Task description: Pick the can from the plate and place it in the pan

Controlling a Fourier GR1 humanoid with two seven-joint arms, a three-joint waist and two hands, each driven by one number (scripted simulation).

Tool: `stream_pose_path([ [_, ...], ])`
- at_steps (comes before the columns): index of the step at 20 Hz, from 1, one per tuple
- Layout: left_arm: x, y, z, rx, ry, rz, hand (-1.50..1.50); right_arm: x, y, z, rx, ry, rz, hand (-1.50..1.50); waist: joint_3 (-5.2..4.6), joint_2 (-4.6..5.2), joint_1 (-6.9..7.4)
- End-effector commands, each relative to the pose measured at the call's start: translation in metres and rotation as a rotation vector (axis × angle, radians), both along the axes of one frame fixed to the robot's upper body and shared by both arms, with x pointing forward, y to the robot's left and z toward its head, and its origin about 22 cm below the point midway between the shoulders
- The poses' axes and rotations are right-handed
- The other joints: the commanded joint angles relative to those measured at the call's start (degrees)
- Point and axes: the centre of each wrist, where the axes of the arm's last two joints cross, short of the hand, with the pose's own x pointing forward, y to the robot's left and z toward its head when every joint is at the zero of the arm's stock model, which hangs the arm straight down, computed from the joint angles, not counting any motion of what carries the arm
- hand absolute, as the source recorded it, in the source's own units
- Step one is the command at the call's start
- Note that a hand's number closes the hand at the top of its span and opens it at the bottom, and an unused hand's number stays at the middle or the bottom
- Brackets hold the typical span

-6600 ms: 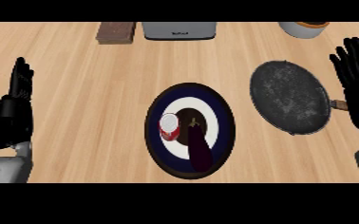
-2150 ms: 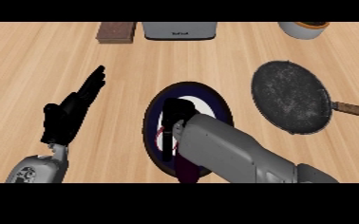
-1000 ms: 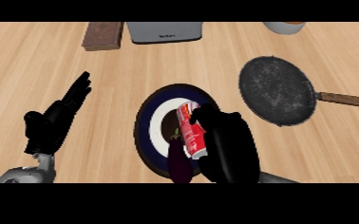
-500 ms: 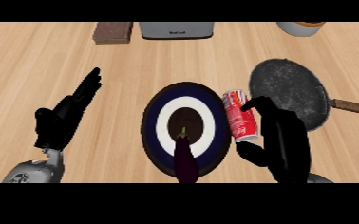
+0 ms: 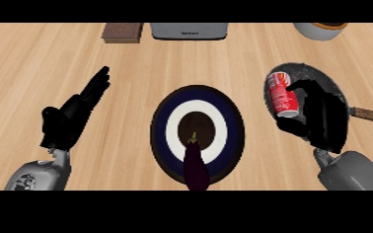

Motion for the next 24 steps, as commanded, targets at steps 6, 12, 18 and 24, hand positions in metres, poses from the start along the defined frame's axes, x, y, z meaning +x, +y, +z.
stream_pose_path([
  [6,0.007,-0.012,-0.012,-0.004,-0.011,-0.003,0.0,0.061,-0.043,-0.026,0.03,-0.005,-0.016,1.5,-0.01,0.14,0.45],
  [12,0.008,0.003,-0.004,0.017,0.003,-0.008,0.0,0.09,-0.075,-0.013,0.037,0.005,-0.015,1.5,-0.03,0.07,0.43],
  [18,-0.006,-0.016,-0.014,-0.01,0.008,-0.017,0.0,0.081,-0.103,-0.048,0.1,0.342,-0.159,-1.5,0.02,0.37,1.66],
  [24,0.013,-0.007,-0.003,-0.009,-0.006,-0.015,0.0,0.086,-0.124,-0.05,0.274,0.236,-0.06,-1.5,0.16,0.78,1.5],
])
